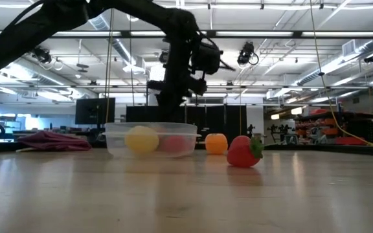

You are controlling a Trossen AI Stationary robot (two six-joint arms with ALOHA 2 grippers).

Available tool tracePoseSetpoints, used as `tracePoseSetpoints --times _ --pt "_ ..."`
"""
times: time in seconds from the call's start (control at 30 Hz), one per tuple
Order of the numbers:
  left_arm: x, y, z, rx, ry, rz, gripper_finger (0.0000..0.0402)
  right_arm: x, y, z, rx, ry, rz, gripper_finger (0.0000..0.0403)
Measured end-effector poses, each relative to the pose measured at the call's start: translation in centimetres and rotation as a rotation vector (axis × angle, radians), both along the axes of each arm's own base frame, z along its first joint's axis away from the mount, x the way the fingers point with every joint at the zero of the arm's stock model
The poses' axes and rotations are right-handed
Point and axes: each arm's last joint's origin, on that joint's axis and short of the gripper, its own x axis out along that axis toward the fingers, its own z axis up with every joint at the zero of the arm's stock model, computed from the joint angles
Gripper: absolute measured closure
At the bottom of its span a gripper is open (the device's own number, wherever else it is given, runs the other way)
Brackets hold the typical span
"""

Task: Pick and placing Produce into tupperware
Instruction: Put the brown potato into the transparent bin

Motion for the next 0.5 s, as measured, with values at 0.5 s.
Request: tracePoseSetpoints --times 0.5 --pt "-0.3 -1.8 0.6 0.003 0.079 0.009 0.023 0.0 0.0 0.0 -0.001 0.0 0.001 0.0163"
